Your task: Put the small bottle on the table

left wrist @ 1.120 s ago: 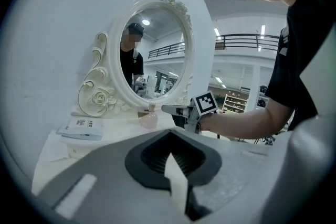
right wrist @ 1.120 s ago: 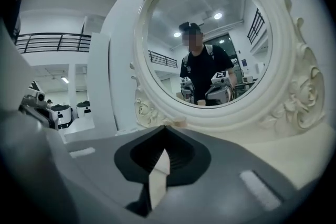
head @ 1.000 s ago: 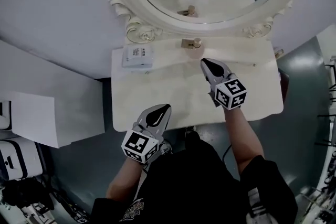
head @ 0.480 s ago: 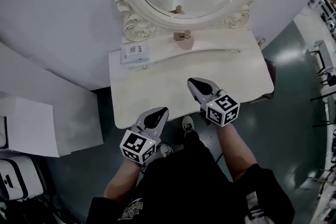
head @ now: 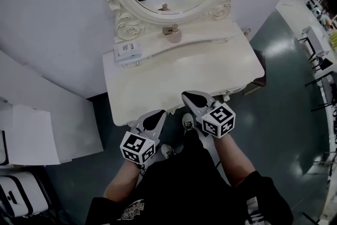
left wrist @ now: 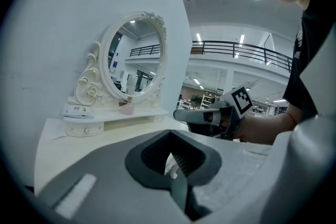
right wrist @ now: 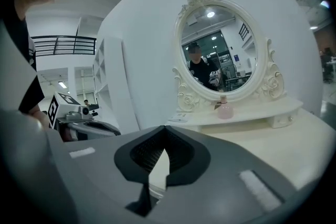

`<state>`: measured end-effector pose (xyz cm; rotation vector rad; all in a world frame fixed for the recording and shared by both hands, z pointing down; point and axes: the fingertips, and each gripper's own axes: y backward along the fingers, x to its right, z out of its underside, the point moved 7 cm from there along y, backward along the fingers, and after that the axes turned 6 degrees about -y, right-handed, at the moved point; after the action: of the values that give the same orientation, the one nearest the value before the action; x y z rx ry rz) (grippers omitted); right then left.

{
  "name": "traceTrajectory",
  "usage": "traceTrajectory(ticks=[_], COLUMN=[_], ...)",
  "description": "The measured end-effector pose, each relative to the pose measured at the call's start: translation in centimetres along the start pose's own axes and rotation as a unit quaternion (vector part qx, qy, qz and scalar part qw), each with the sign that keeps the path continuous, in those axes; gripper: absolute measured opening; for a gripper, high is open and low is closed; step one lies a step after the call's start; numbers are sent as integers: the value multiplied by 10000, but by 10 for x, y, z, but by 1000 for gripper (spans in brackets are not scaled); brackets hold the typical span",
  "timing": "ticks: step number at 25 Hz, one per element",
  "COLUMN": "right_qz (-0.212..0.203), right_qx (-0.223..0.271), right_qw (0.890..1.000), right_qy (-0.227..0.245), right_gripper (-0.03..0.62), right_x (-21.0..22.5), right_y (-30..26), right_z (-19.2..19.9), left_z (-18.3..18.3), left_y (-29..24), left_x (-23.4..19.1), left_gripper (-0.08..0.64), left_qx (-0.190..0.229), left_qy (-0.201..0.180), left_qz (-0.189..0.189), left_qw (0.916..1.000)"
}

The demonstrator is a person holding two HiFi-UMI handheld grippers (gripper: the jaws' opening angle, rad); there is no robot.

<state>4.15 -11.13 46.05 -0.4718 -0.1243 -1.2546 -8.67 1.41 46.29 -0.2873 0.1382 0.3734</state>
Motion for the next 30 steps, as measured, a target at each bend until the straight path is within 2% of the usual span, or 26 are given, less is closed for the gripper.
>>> traceTrajectory(ticks=[9,18,30], right_qz=[-3,-283,-725], right_qx=[-124,-334,-416], right_qw=[9997,9990,9965], right_qy=[-196,-100,21], right_gripper=[26,26,26], right_x=[-27,-19,5], right_y=[23,45,106], right_z=[23,28,30], left_z=[6,6,8], left_y=[1,-12,-40], left_x=[14,33,106], left_gripper=[0,0,0], left_qx=[-105,-7,-72], left_qy=[-80,70,68], left_qz=[180,-195,-541], left_qw=[9998,9998,9985])
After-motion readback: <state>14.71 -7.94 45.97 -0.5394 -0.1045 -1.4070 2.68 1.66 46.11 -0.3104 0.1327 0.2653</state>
